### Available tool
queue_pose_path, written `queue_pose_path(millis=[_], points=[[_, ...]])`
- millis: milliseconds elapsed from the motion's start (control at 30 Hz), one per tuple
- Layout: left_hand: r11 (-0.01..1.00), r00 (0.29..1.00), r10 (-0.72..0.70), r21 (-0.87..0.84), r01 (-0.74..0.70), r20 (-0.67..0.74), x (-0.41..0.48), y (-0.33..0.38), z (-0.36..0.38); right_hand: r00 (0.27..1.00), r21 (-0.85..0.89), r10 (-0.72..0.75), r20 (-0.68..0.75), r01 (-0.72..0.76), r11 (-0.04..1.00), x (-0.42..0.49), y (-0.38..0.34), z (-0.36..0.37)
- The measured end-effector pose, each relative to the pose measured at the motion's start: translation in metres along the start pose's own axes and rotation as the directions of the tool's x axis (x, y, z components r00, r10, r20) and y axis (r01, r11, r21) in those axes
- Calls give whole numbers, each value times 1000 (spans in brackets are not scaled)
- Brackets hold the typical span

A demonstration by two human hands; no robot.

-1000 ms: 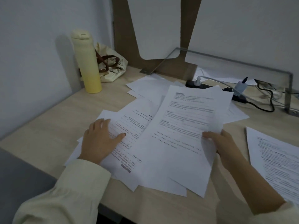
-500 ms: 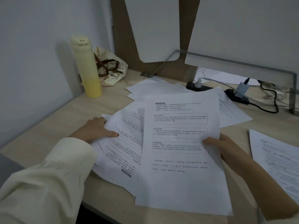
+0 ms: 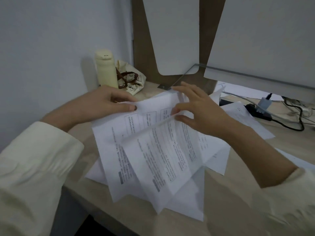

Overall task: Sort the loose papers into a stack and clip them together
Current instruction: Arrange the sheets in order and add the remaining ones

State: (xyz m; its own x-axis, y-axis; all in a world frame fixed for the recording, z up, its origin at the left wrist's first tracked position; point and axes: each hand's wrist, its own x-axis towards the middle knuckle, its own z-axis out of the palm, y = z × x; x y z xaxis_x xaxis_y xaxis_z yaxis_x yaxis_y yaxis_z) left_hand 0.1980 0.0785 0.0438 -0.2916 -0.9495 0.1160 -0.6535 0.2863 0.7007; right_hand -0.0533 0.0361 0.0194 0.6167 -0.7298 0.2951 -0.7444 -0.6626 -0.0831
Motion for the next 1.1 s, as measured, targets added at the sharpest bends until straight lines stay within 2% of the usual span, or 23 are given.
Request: queue_pose_path(millis=[100, 200, 267, 333, 400, 433, 533, 600, 667, 733, 967, 1067, 1100], points=[[998, 999, 33, 50, -32, -24, -1, 10, -3, 991, -47, -104, -86, 100, 994, 11, -16, 0], [995, 996, 50, 90, -44, -71, -2, 13, 0, 997, 6, -51, -60, 52, 999, 11, -23, -9], [999, 979, 43, 41, -36, -197, -1, 11, 5, 995, 32, 68, -68, -66, 997, 6, -17, -15], [996, 926, 16, -72, -46, -376, -2, 3, 10, 967, 33, 222, -122, -220, 975, -2, -2, -19], [989, 873, -38, -144, -37, -487, -7, -9, 19, 903, 65, 390, -181, -385, 921, -12, 16, -21], [993, 871, -60, -121, 0, -488, -10, -16, 28, 858, 112, 471, -205, -458, 882, -17, 25, -21], [983, 948, -107, 110, 146, -299, -28, -31, 74, 731, 230, 616, -293, -572, 788, -33, 42, -23], [964, 995, -67, 252, 85, -78, -39, -37, 110, 691, 245, 630, -354, -582, 775, -44, 46, -23], [931, 984, -93, 365, 32, 152, -48, -45, 143, 674, 270, 636, -376, -577, 771, -53, 47, -22], [909, 953, -144, 416, 21, 265, -57, -51, 169, 664, 330, 652, -366, -562, 758, -62, 47, -19], [862, 939, -91, 499, -91, 330, -99, -47, 188, 664, 505, 695, -275, -515, 693, -87, 37, -4], [850, 941, -33, 504, -150, 336, -118, -52, 182, 677, 557, 693, -247, -486, 674, -90, 31, 4], [846, 953, 31, 499, -186, 303, -123, -58, 181, 678, 579, 694, -241, -474, 664, -90, 28, 7]])
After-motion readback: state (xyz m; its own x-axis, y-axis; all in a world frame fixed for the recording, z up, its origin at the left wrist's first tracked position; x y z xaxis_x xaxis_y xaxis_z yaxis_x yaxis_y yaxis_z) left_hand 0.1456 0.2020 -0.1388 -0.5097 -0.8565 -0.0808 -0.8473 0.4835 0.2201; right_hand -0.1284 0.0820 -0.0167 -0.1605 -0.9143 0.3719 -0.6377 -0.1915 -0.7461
